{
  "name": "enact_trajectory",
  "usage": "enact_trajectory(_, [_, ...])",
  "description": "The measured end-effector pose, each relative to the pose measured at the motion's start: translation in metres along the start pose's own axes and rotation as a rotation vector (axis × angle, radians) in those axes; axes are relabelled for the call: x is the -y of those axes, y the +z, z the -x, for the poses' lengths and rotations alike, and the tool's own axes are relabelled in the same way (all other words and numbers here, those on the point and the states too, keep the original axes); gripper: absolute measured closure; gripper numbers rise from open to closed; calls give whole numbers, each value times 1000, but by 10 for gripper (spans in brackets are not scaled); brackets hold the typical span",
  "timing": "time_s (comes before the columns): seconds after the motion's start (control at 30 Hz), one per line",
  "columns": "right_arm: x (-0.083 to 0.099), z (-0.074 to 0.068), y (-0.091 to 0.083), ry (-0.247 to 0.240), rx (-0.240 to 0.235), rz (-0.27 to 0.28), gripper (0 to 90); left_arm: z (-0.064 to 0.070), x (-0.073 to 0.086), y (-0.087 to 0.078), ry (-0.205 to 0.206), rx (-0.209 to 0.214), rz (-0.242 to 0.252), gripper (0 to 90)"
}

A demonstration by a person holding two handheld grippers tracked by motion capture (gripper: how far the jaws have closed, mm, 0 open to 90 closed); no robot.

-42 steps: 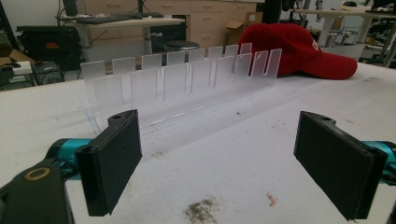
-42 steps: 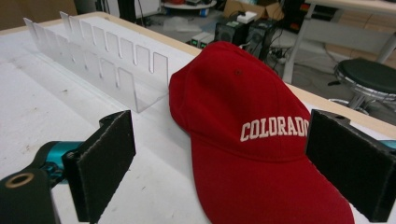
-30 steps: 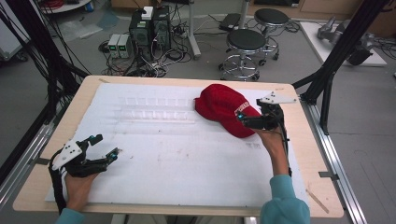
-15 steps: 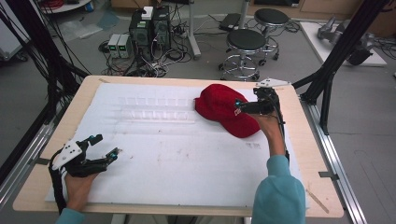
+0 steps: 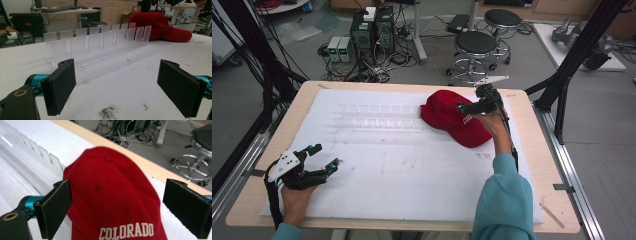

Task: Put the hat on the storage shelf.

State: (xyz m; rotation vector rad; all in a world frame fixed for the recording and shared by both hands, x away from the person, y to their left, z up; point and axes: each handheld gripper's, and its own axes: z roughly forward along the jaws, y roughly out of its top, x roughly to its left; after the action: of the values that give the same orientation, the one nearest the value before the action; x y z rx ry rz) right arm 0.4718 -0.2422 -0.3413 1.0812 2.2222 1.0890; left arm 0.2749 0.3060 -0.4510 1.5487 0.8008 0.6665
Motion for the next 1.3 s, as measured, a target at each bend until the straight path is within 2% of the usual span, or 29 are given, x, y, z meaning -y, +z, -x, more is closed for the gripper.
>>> enact_trajectory(0.1, [3, 0, 10, -10, -3, -41, 77, 0, 0, 0, 1, -1, -2, 155])
enact_trajectory(0.37, [10, 4, 30, -14, 14, -94, 78, 0, 0, 0, 1, 0, -1, 155])
enact_trajectory(0.4, [12, 4, 34, -15, 18, -114, 127, 0, 0, 0, 1, -1, -2, 155])
enact_trajectory(0.53, [14, 5, 40, -21, 13, -138, 173, 0, 0, 0, 1, 0, -2, 155])
enact_trajectory(0.6, [15, 5, 44, -26, 13, -153, 232, 0, 0, 0, 0, -1, -2, 155])
enact_trajectory(0.63, [16, 5, 45, -31, 14, -160, 266, 0, 0, 0, 0, 0, -2, 155])
enact_trajectory(0.67, [16, 4, 47, -45, 21, -176, 340, 0, 0, 0, 0, 0, -2, 155])
enact_trajectory(0.7, [16, 4, 47, -45, 21, -176, 340, 0, 0, 0, 0, -1, -2, 155])
enact_trajectory(0.77, [16, 3, 48, -46, 9, -185, 430, 0, 0, 0, 0, -2, -2, 155])
enact_trajectory(0.93, [15, -1, 48, -61, 44, -215, 621, 0, 0, 0, 1, -2, -3, 155])
enact_trajectory(1.0, [15, -1, 47, -54, 40, -211, 685, 0, 0, 0, 0, -2, -3, 155])
enact_trajectory(1.13, [14, -2, 43, -29, 50, -220, 751, 0, 0, 0, 1, -4, -4, 156])
enact_trajectory(1.3, [11, -6, 37, -36, 46, -214, 786, 0, 0, 0, -1, -8, -5, 159])
